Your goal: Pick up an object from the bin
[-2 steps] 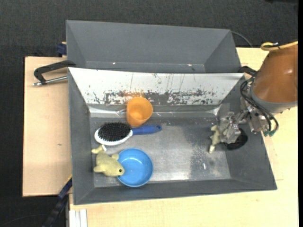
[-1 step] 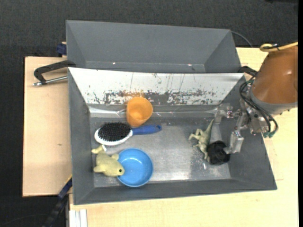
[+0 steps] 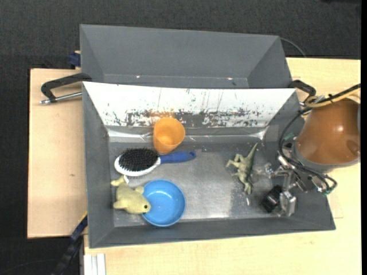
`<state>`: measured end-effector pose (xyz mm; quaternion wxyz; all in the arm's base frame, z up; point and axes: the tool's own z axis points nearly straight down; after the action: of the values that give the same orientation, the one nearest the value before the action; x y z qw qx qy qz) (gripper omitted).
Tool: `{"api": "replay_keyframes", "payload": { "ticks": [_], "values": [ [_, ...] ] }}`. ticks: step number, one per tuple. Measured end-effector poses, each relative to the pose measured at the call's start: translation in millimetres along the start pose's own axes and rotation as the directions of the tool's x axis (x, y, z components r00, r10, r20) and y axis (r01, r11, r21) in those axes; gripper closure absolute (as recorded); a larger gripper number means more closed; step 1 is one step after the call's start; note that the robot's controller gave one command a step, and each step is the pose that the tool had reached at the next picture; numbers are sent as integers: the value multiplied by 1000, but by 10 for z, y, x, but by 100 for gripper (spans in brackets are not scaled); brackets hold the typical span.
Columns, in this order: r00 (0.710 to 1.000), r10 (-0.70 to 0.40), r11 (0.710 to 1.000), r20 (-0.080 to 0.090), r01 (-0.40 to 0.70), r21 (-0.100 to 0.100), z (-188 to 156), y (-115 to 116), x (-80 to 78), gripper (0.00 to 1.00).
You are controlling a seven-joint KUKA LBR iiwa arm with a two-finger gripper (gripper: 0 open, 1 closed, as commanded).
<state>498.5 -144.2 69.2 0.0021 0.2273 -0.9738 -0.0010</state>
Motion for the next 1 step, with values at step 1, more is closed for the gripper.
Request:
{"api": "replay_keyframes", "payload": {
  "ticks": [1],
  "values": [
    [1000, -1, 1000, 6, 1, 4, -22, -6, -24, 100]
  ]
}}
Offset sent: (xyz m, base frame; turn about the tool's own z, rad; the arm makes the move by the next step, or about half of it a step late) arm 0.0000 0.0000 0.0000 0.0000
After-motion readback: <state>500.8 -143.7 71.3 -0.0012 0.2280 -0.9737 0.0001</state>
